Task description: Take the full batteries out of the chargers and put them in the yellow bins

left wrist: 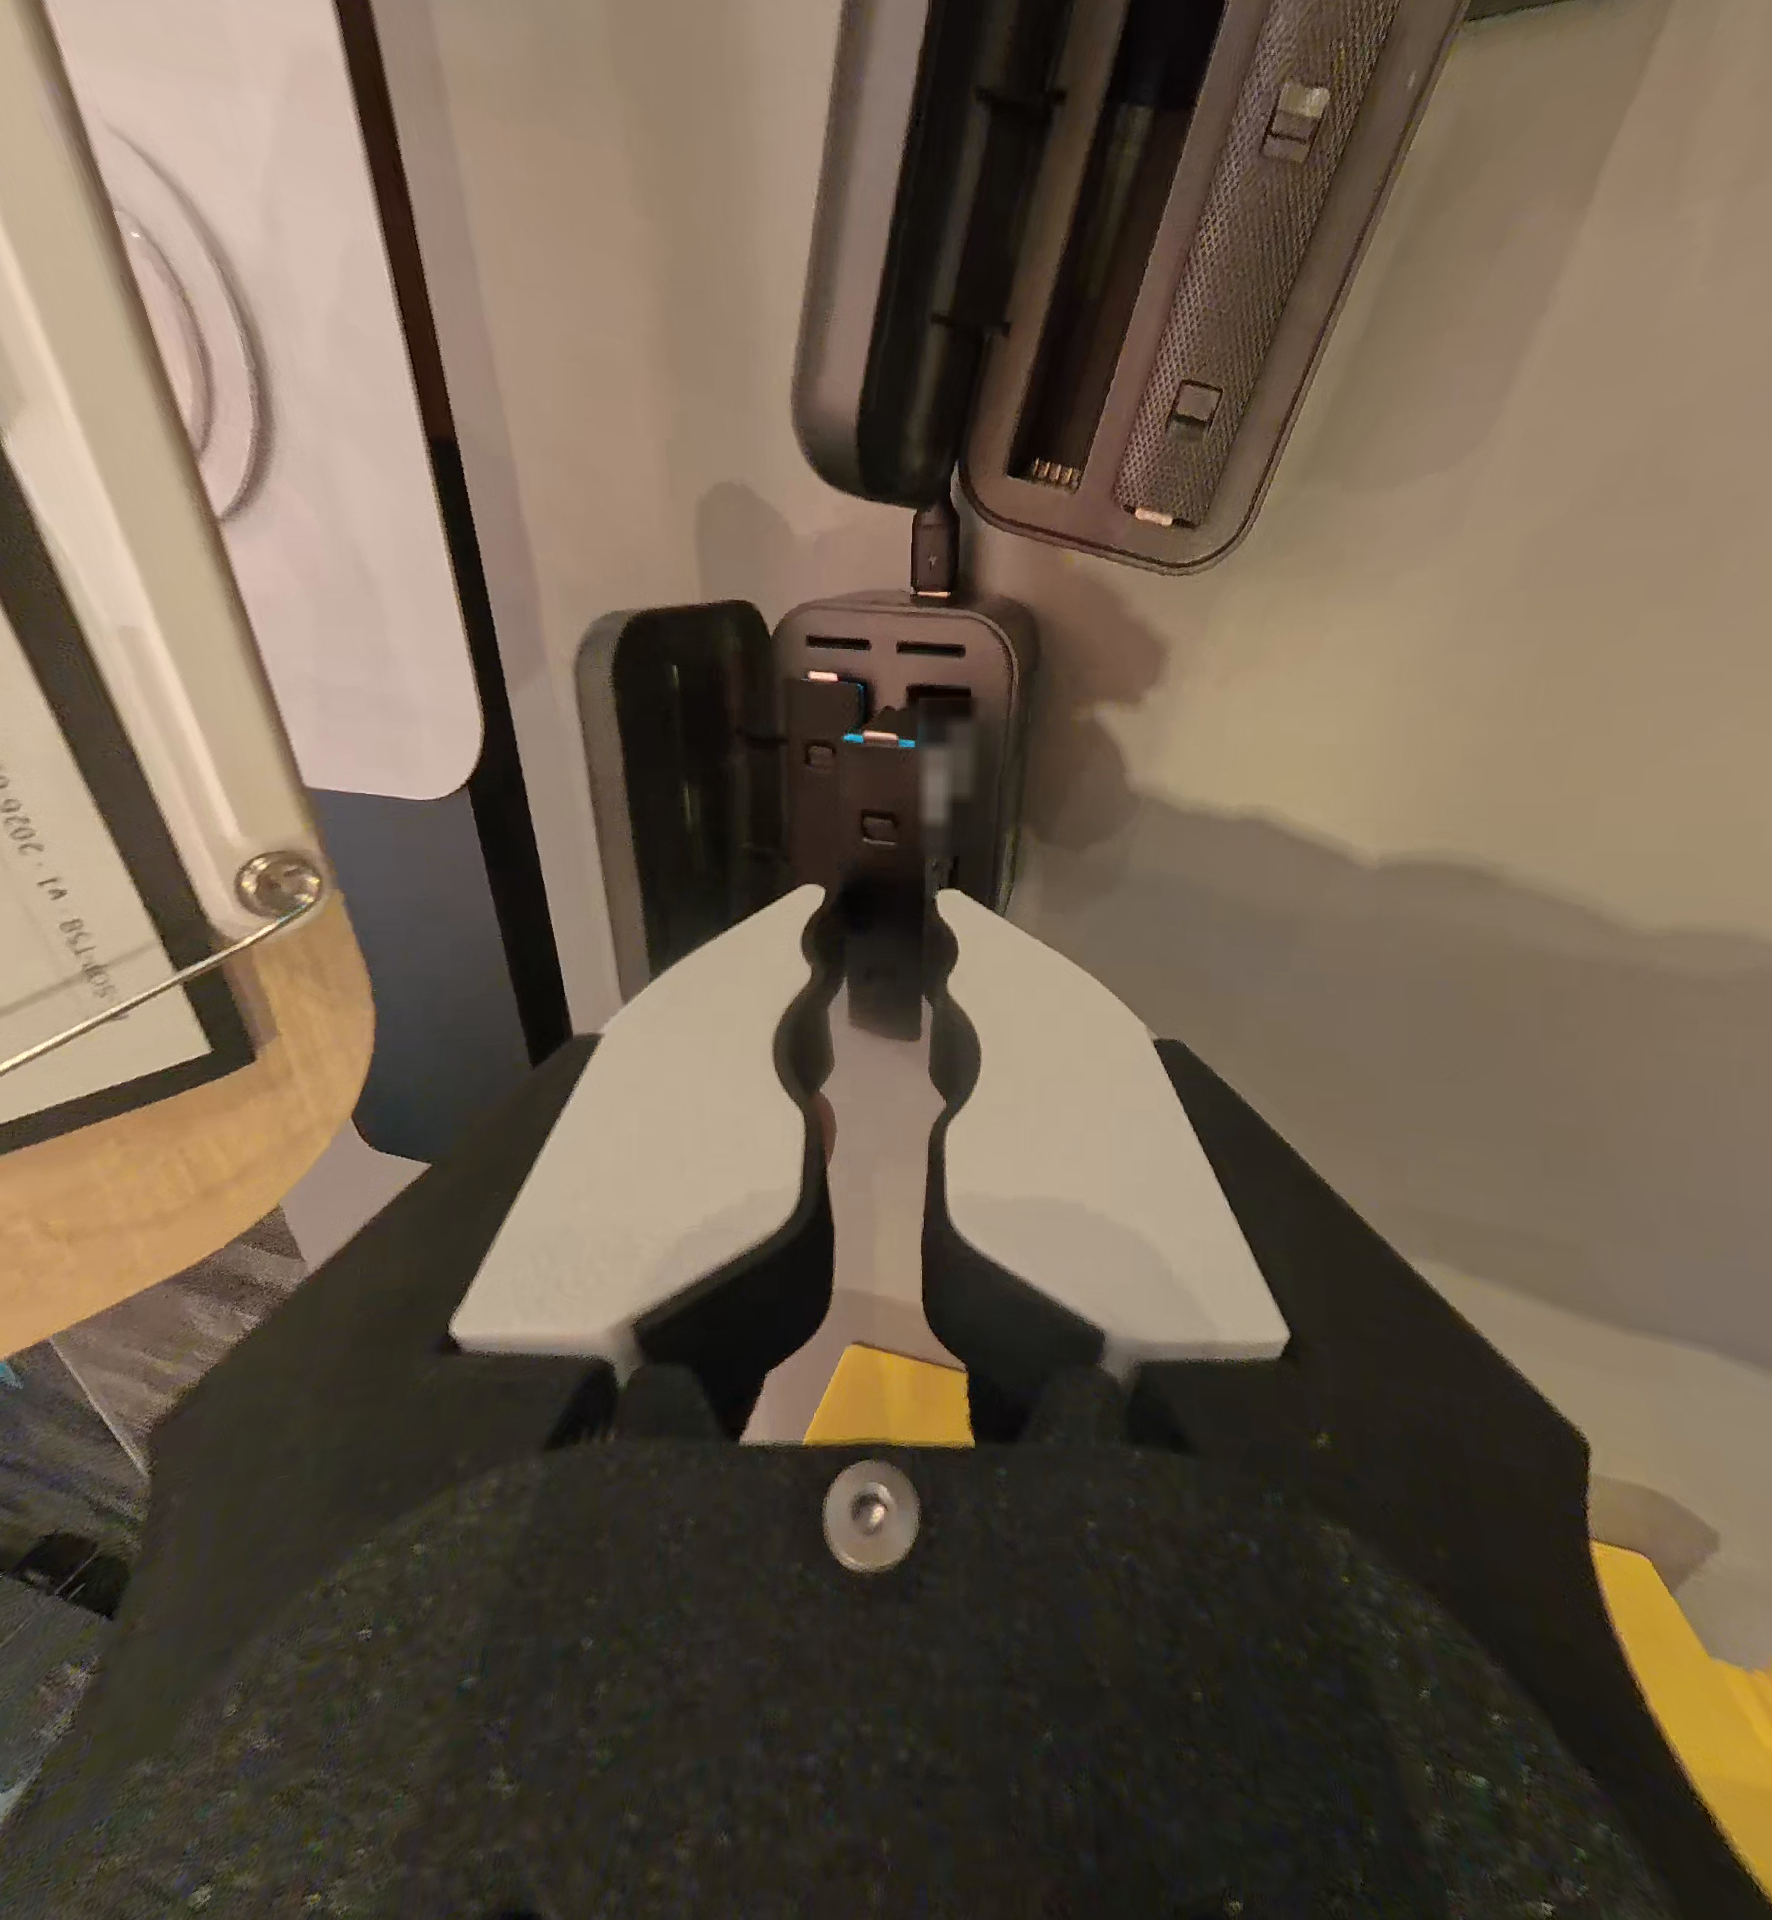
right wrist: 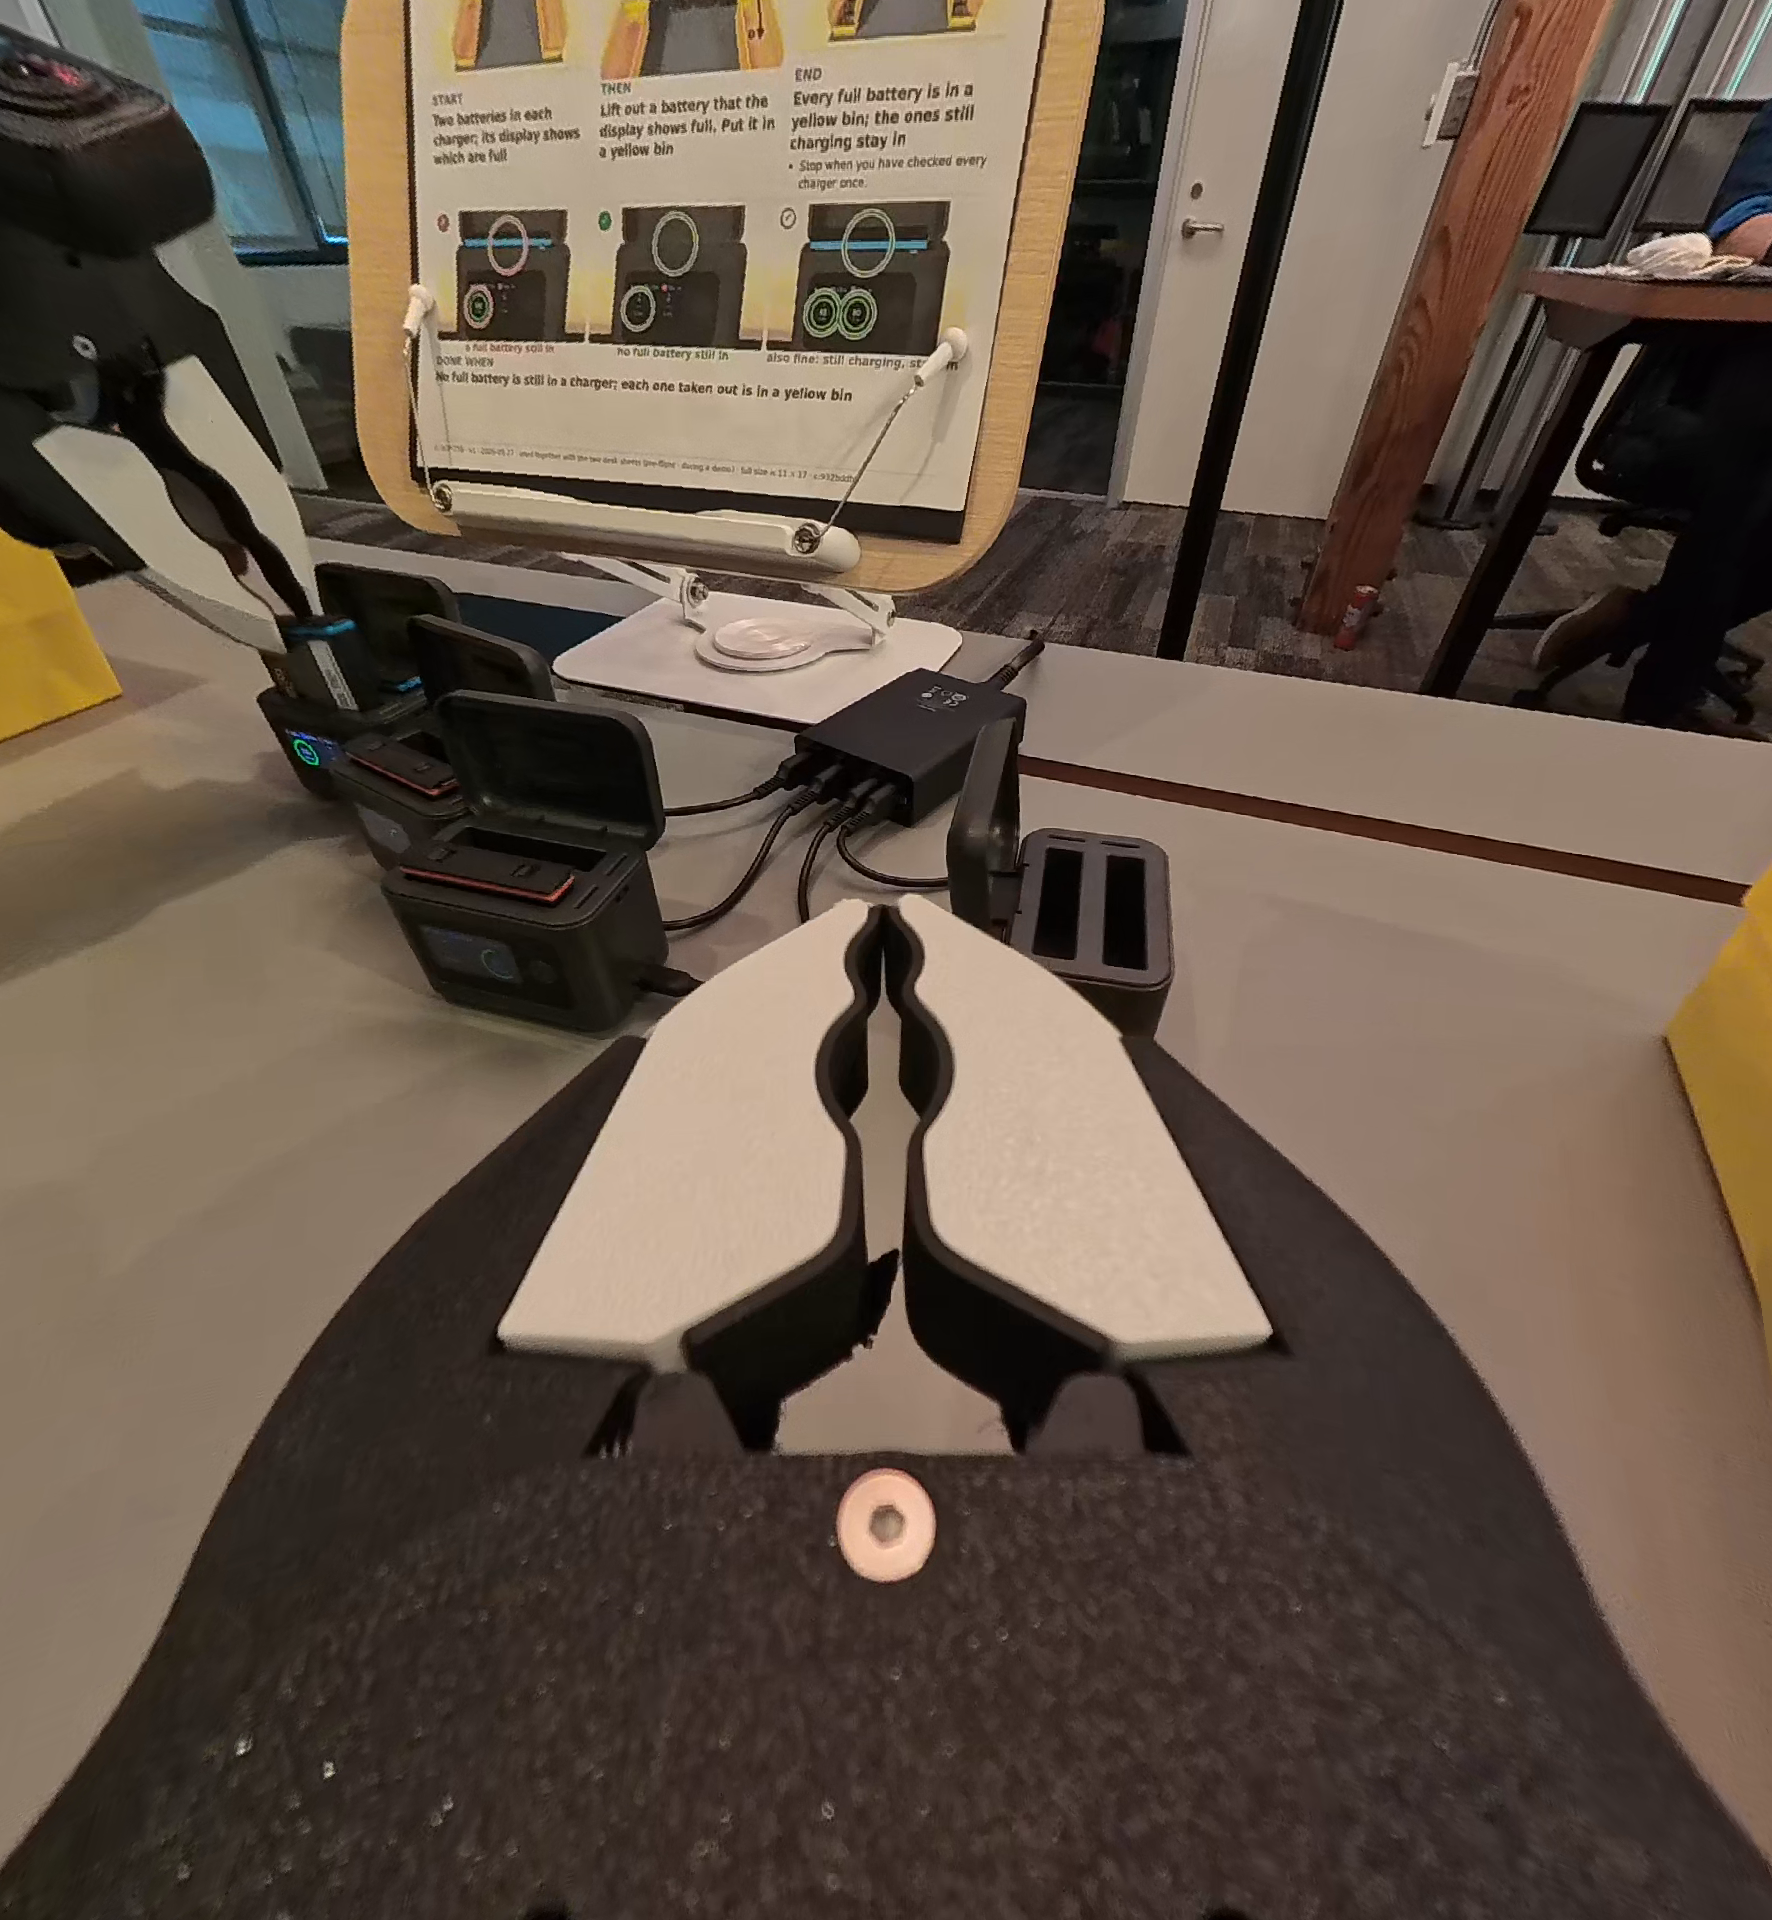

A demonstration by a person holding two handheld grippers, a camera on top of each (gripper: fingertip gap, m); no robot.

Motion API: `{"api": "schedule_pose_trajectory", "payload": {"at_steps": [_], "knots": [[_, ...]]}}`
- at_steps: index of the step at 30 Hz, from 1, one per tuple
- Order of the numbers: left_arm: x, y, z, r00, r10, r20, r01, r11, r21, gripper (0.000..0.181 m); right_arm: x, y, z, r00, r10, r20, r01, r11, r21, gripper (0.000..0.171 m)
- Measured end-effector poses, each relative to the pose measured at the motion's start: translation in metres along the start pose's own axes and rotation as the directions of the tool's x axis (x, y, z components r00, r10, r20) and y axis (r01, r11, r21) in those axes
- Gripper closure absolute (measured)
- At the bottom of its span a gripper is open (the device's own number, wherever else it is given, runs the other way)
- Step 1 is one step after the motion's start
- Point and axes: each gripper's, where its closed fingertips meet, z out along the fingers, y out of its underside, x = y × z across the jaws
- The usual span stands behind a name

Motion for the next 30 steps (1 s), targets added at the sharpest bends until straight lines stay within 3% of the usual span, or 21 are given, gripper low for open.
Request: {"api": "schedule_pose_trajectory", "payload": {"at_steps": [5, 9, 16, 21, 24, 30], "knots": [[-0.001, 0.001, -0.014, 1.0, -0.001, 0.031, 0.0, 0.999, 0.041, 0.167, -0.003, 0.0, 0.0, 1.0, -0.004, 0.012, 0.004, 1.0, 0.001, 0.171], [0.015, -0.026, -0.043, 0.998, 0.027, 0.06, -0.04, 0.975, 0.22, 0.167, -0.018, -0.001, 0.0, 0.996, -0.029, 0.086, 0.029, 1.0, 0.003, 0.171], [0.111, -0.109, -0.085, 0.978, 0.201, 0.049, -0.191, 0.782, 0.593, 0.167, -0.1, 0.007, -0.007, 0.887, -0.129, 0.443, 0.129, 0.991, 0.031, 0.152], [0.164, -0.153, -0.089, 0.95, 0.309, 0.054, -0.255, 0.664, 0.703, 0.167, -0.147, 0.011, -0.022, 0.781, -0.221, 0.584, 0.203, 0.974, 0.097, 0.143], [0.177, -0.168, -0.088, 0.941, 0.333, 0.056, -0.266, 0.63, 0.729, 0.167, -0.159, 0.007, -0.03, 0.753, -0.254, 0.607, 0.21, 0.967, 0.145, 0.142], [0.179, -0.184, -0.085, 0.953, 0.3, 0.05, -0.228, 0.597, 0.769, 0.166, -0.148, -0.007, -0.032, 0.789, -0.302, 0.535, 0.225, 0.953, 0.205, 0.16]]}}
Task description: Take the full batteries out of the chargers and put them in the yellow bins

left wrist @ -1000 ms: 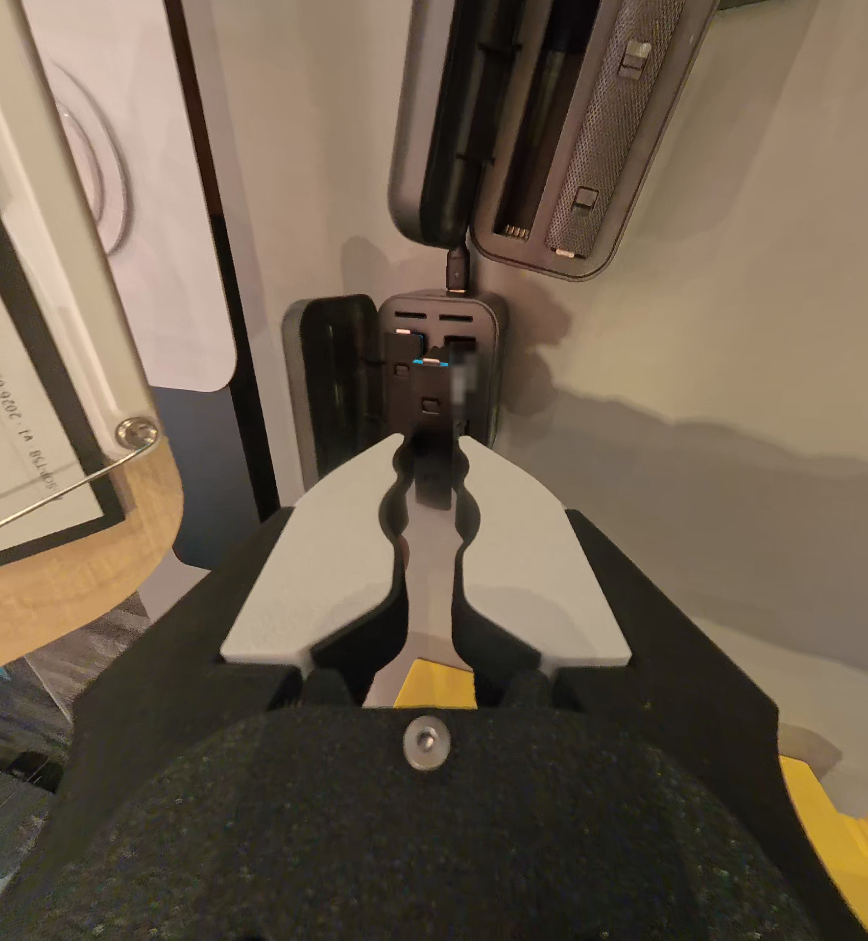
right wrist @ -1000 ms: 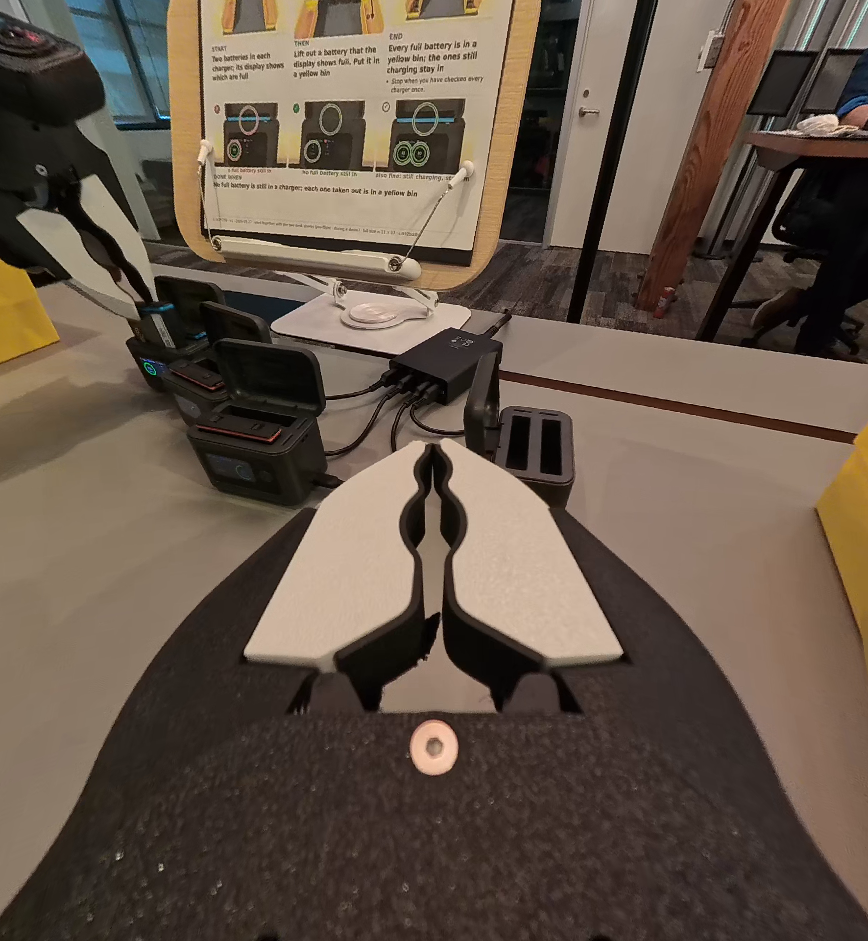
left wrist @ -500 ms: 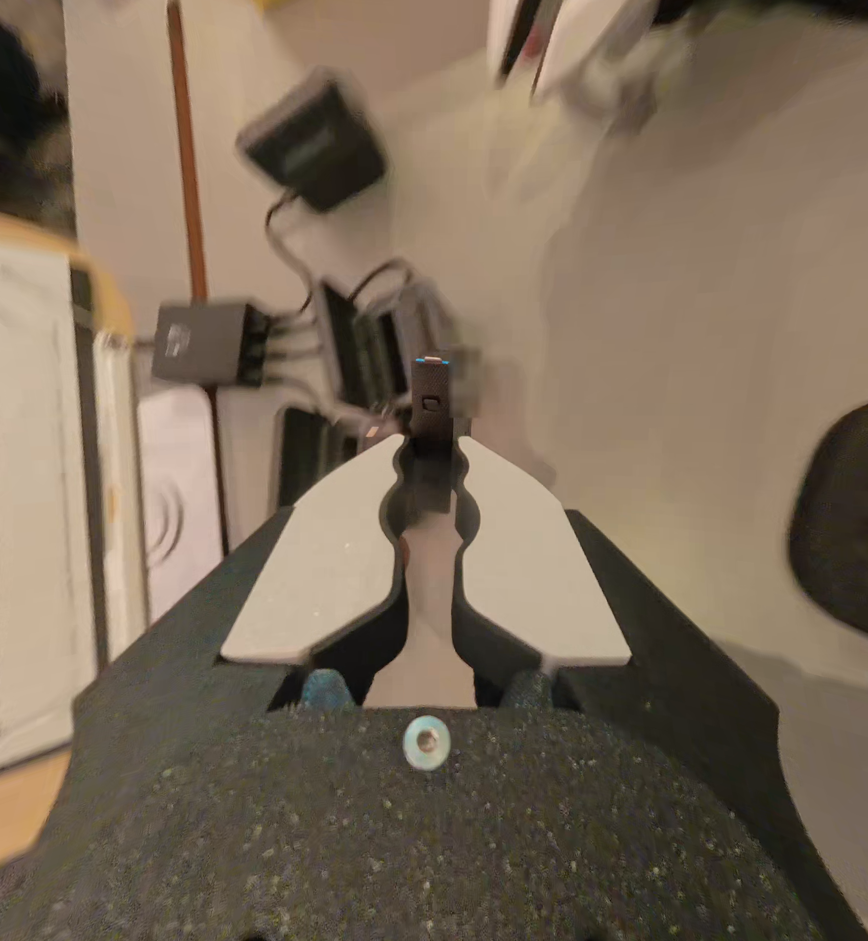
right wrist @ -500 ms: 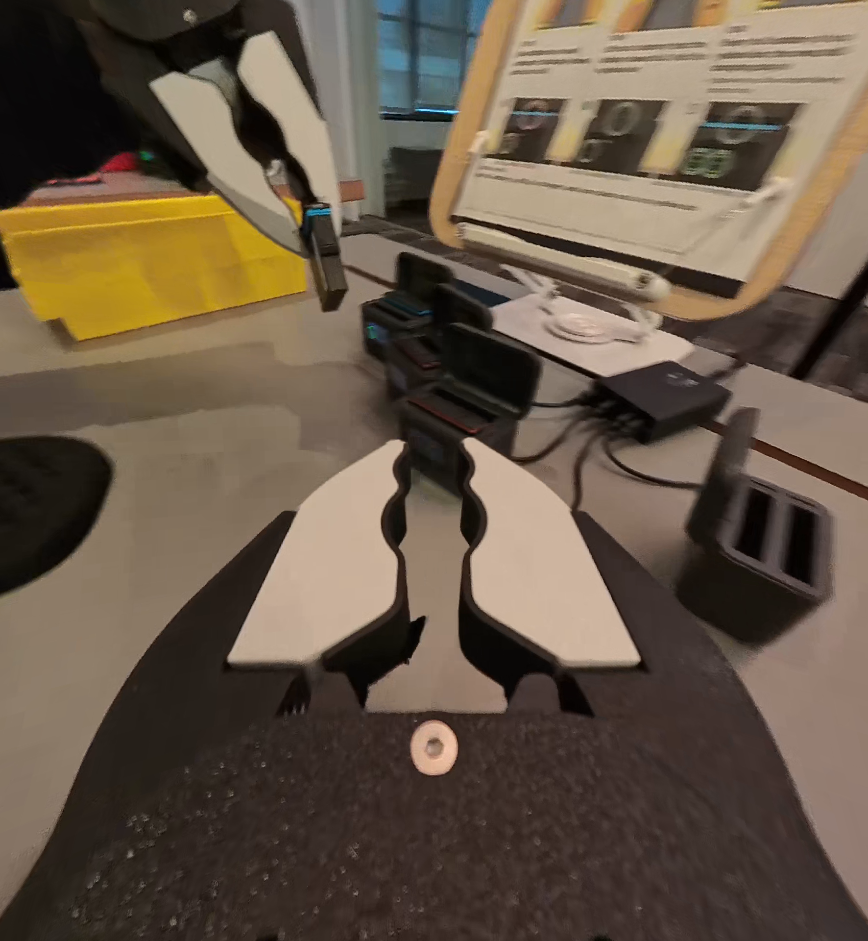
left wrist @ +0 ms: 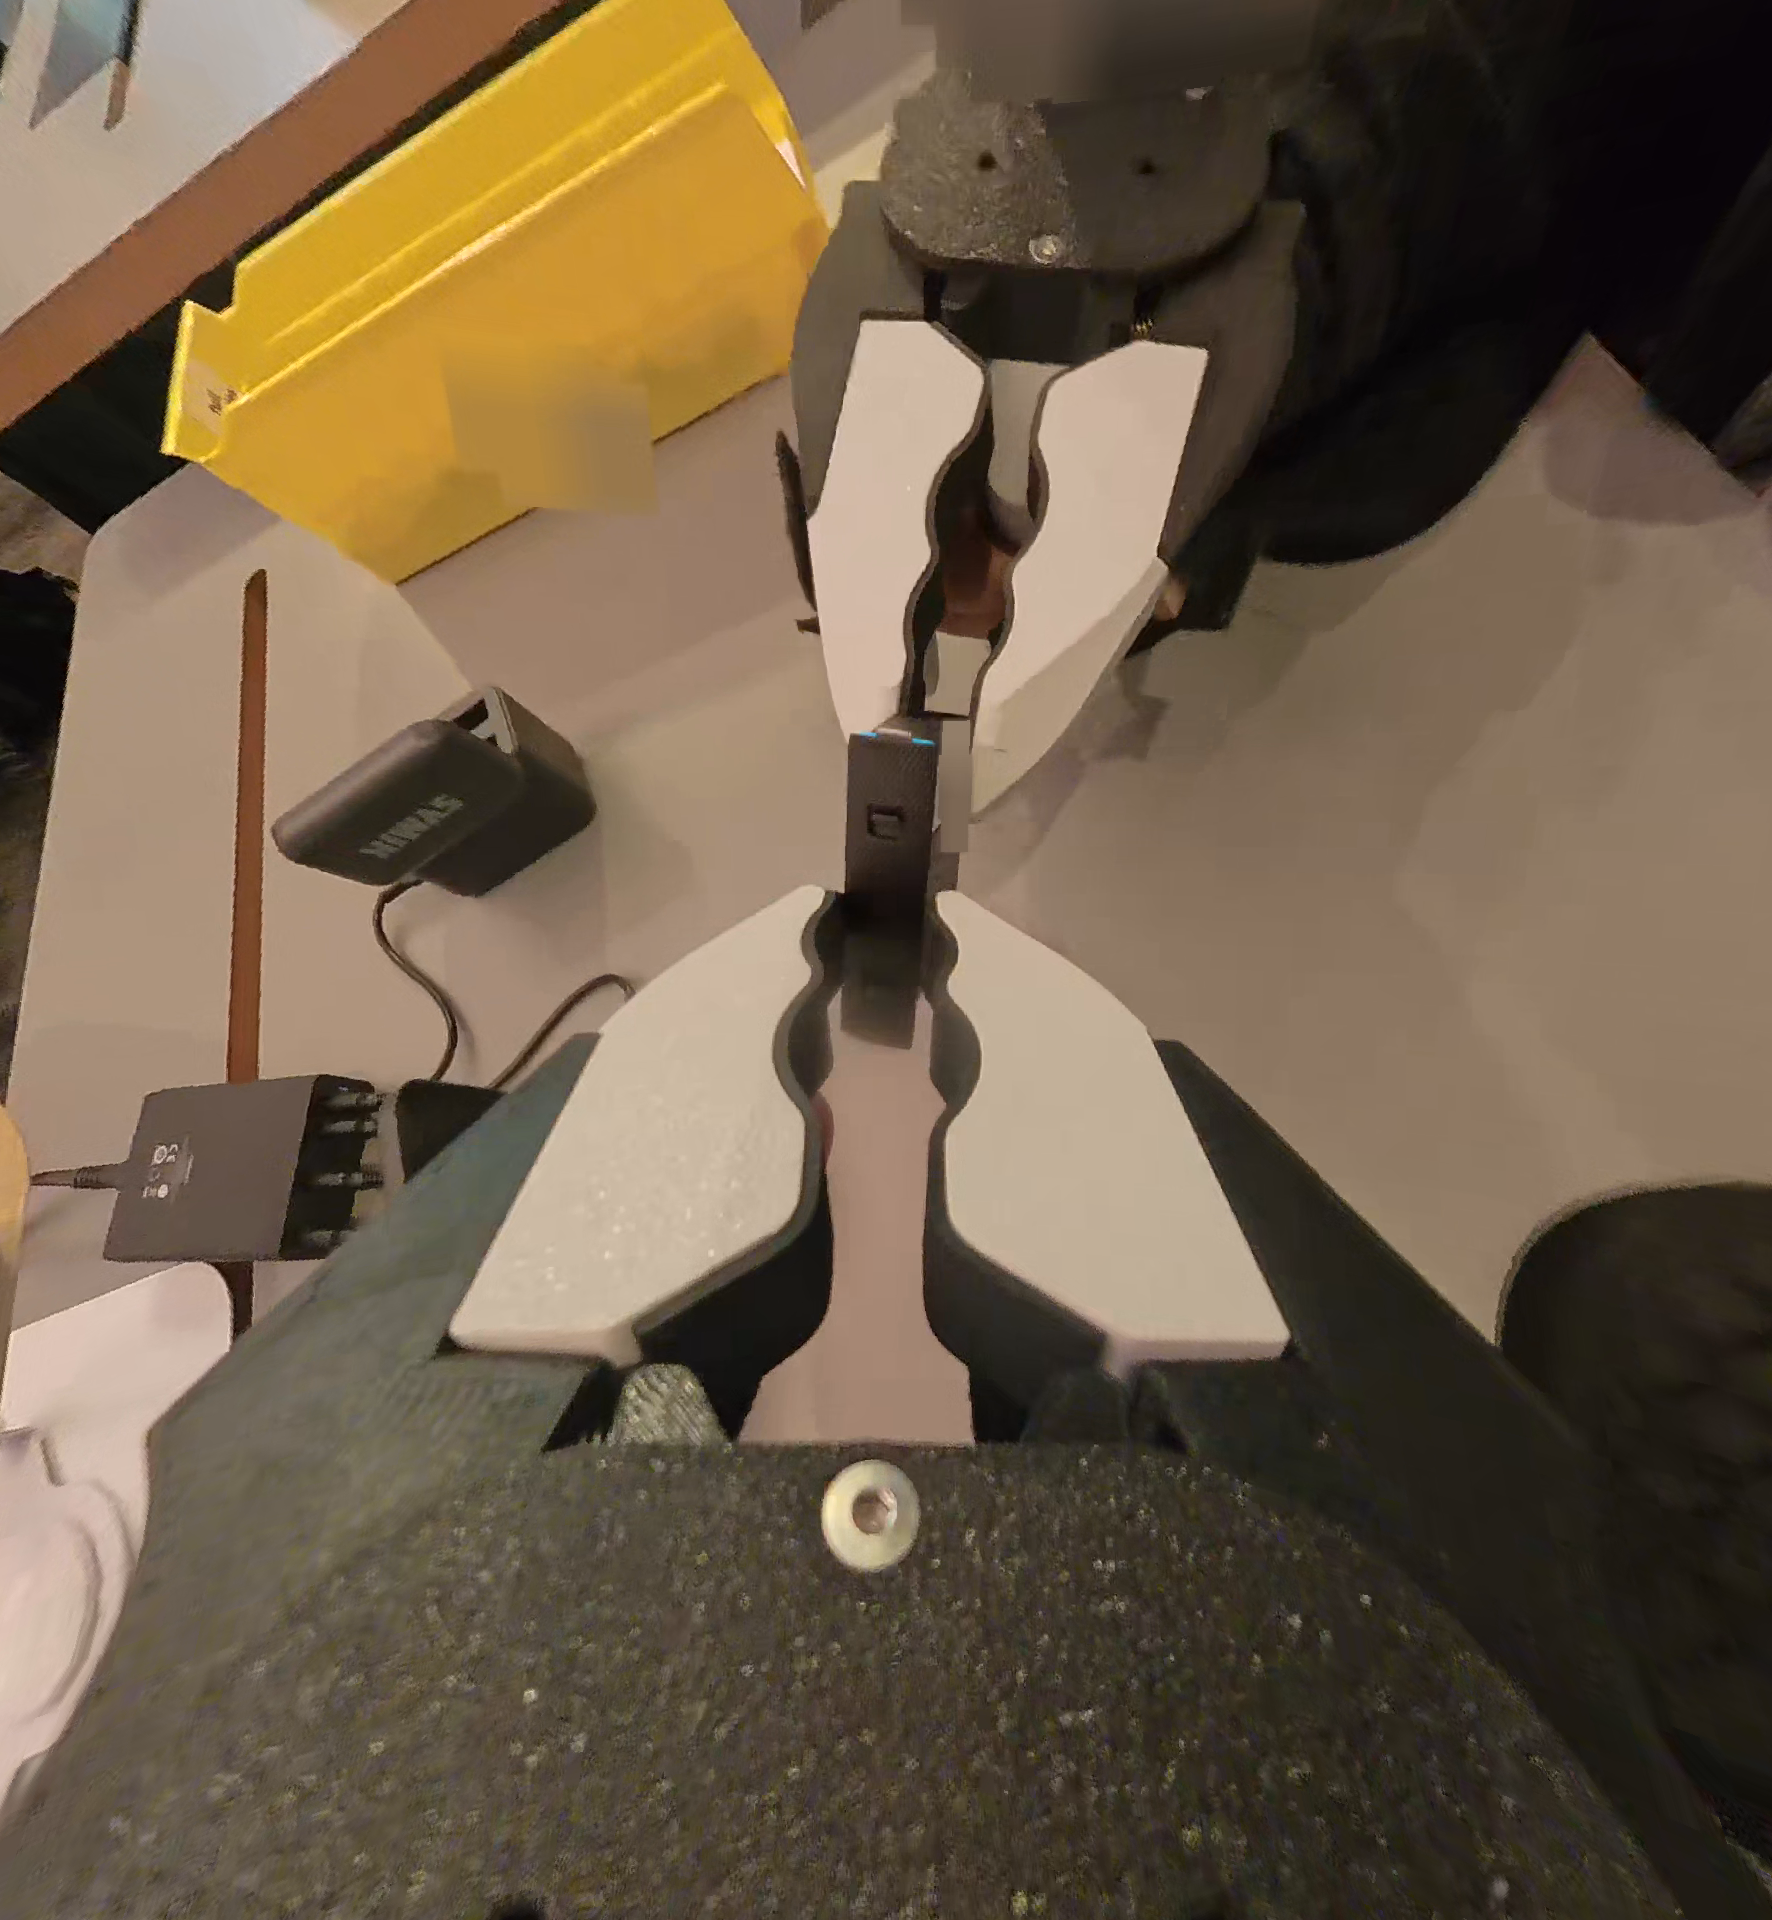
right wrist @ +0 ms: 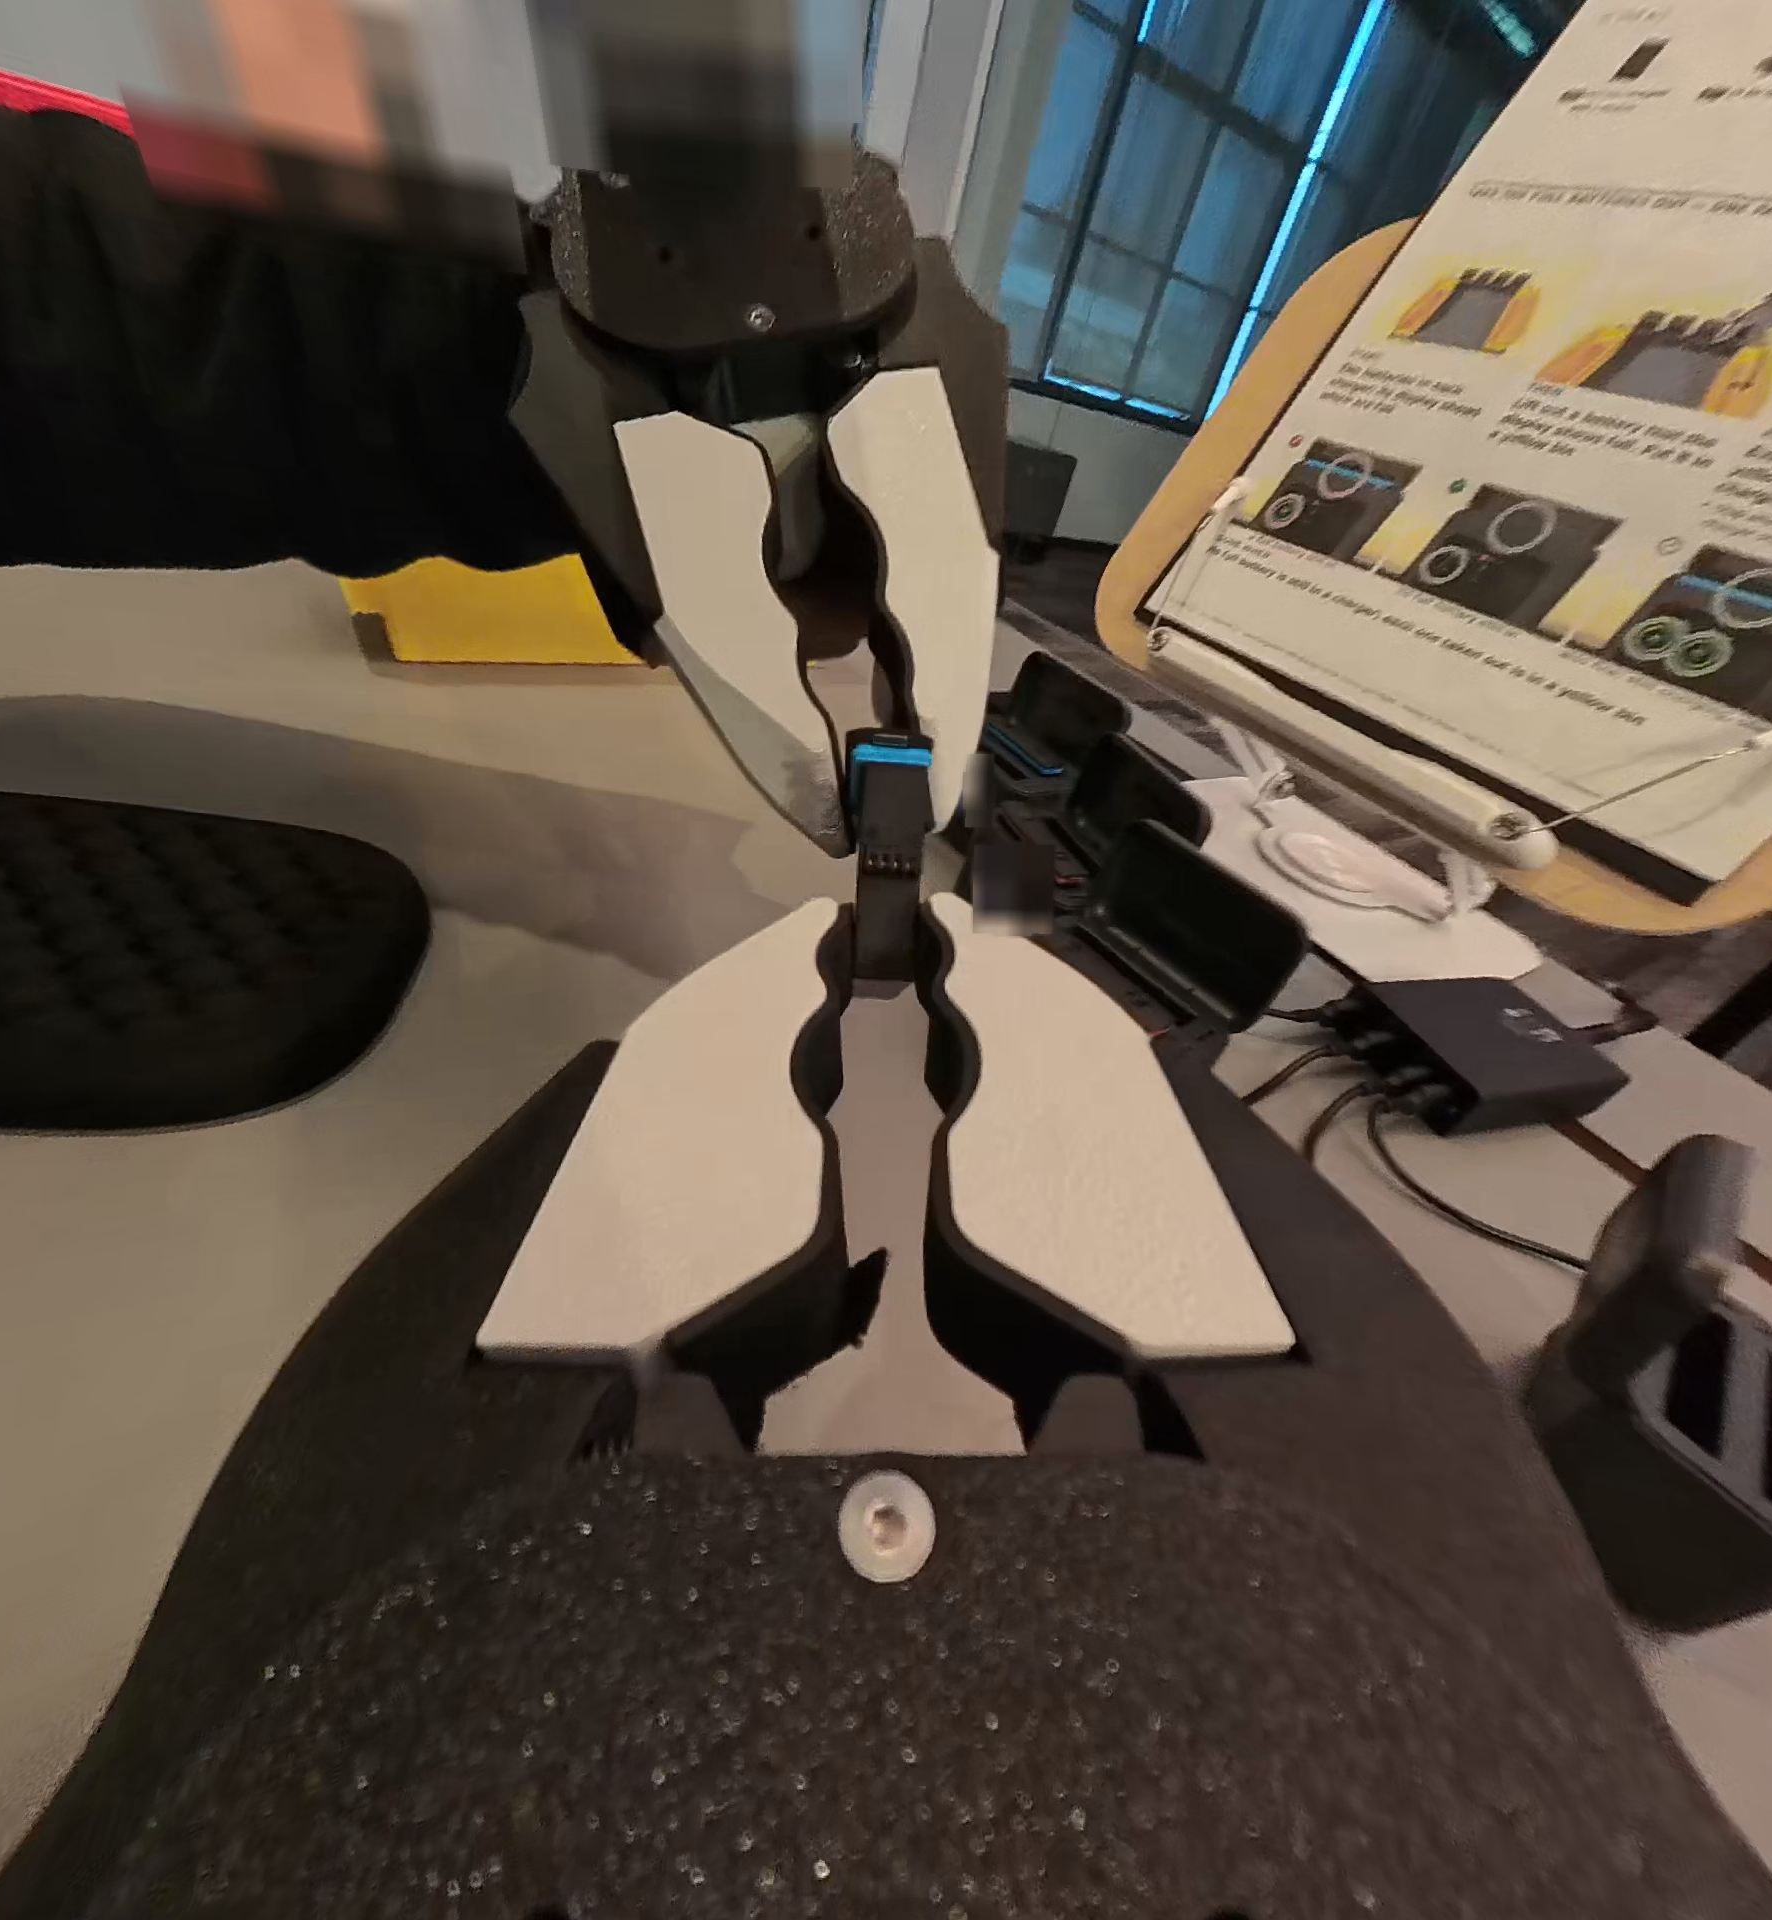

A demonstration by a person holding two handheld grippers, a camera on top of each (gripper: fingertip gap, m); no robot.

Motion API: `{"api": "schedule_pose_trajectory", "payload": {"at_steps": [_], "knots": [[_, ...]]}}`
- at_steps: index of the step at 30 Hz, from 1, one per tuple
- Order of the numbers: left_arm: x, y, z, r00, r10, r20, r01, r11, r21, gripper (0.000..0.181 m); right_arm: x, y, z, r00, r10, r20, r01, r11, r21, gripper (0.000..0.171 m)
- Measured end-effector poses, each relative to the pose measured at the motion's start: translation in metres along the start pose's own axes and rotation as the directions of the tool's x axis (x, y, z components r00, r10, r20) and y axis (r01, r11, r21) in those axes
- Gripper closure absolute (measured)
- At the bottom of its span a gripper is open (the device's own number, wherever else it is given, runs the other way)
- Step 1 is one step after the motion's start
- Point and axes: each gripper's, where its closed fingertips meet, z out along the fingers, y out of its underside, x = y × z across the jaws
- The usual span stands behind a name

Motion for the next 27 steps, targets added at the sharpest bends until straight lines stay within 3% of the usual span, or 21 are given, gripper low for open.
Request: {"api": "schedule_pose_trajectory", "payload": {"at_steps": [3, 7, 10, 14, 17, 23, 27], "knots": [[-0.01, -0.003, -0.002, 0.994, -0.102, 0.037, 0.1, 0.994, 0.042, 0.163, 0.011, -0.005, -0.004, 0.992, -0.083, -0.094, 0.083, 0.997, -0.004, 0.161], [-0.023, 0.001, -0.007, 0.917, -0.399, 0.02, 0.396, 0.915, 0.081, 0.142, 0.028, -0.003, -0.01, 0.884, -0.389, -0.261, 0.366, 0.921, -0.133, 0.161], [-0.025, -0.001, -0.005, 0.756, -0.65, -0.077, 0.654, 0.742, 0.147, 0.135, 0.03, 0.001, -0.01, 0.715, -0.633, -0.296, 0.579, 0.774, -0.258, 0.161], [-0.028, -0.001, -0.003, 0.483, -0.847, -0.222, 0.873, 0.446, 0.197, 0.145, 0.024, 0.007, -0.006, 0.528, -0.81, -0.254, 0.727, 0.586, -0.357, 0.161], [-0.027, 0.005, 0.004, 0.352, -0.899, -0.26, 0.932, 0.31, 0.191, 0.149, 0.019, 0.01, -0.003, 0.442, -0.868, -0.227, 0.778, 0.497, -0.384, 0.161], [-0.012, 0.006, 0.02, 0.218, -0.922, -0.321, 0.974, 0.188, 0.124, 0.146, 0.013, 0.015, 0.003, 0.332, -0.923, -0.196, 0.825, 0.385, -0.415, 0.161], [-0.012, 0.011, 0.024, 0.153, -0.933, -0.326, 0.986, 0.121, 0.117, 0.157, 0.008, 0.015, 0.005, 0.303, -0.935, -0.185, 0.841, 0.353, -0.41, 0.161]]}}
